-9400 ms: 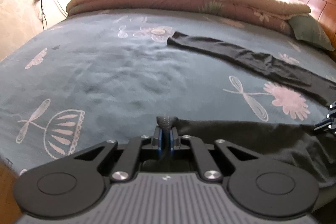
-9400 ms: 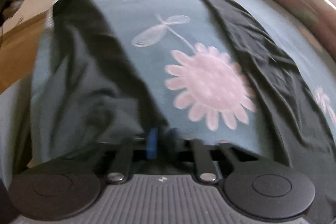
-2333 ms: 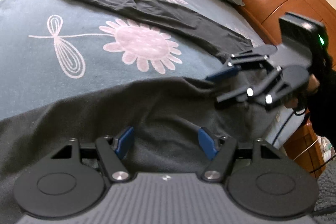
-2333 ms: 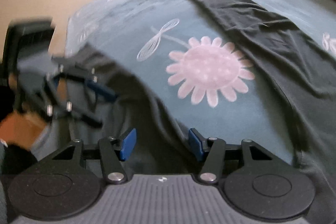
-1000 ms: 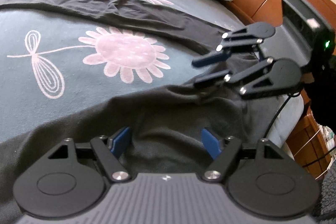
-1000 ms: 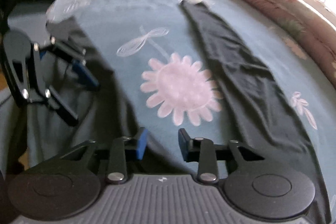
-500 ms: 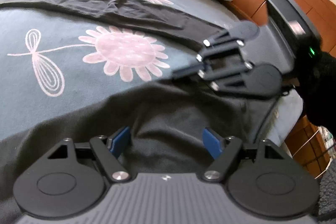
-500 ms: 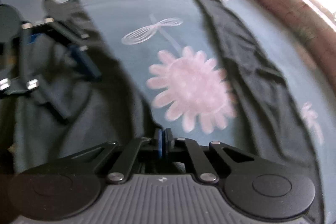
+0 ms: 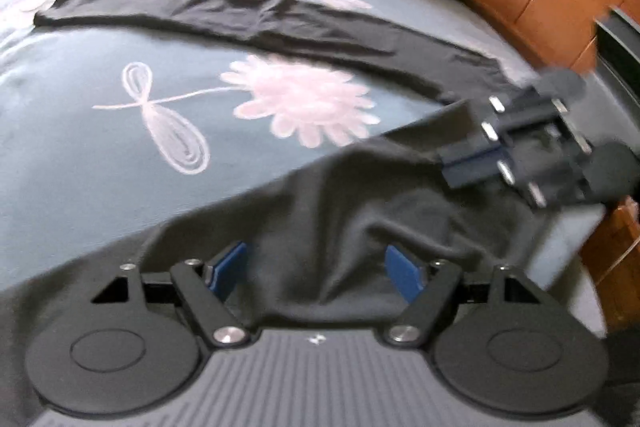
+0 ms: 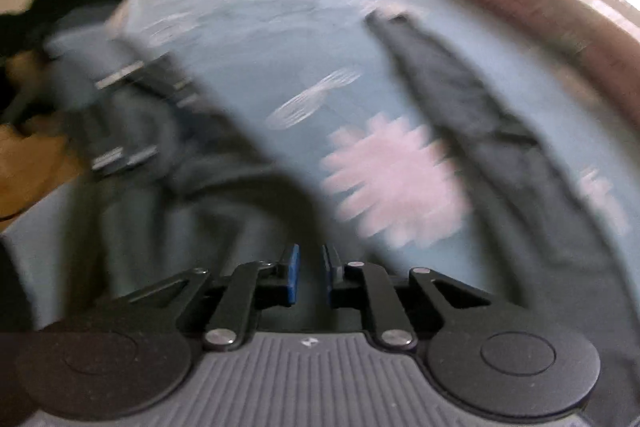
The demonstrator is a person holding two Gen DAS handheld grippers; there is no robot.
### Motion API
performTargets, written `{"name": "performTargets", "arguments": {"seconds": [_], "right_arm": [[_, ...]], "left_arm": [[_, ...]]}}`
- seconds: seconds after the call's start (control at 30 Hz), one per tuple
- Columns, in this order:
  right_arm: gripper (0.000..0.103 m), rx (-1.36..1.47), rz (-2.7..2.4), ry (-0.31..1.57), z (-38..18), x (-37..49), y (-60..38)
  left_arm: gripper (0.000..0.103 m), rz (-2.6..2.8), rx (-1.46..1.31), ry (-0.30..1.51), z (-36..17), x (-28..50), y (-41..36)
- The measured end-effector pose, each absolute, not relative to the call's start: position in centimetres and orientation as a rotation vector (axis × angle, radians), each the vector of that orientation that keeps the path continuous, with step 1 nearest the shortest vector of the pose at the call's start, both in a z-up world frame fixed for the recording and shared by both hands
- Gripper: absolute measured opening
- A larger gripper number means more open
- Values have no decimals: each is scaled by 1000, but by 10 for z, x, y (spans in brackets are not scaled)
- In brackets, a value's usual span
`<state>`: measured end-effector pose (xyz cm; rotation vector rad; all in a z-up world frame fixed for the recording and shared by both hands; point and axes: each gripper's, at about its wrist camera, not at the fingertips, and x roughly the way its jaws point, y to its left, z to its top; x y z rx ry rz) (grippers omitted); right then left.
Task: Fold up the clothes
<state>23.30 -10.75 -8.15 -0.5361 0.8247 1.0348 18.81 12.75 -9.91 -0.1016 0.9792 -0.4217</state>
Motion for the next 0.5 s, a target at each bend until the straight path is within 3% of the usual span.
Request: {"name": "performTargets", "arguments": {"seconds": [0.1,0.33,0.5], "right_arm": [[21,-551,1031,891,-105,217,-102],[28,-511,1069,1008,-101,188,-133],[28,-486,1014,882,-76,215,-106]], "left_arm": [[77,-391,-45,979,-105,175,128],[79,-400,-29,1071,-100,129,147],[79,-317,-3,968,-85,155,152]]}}
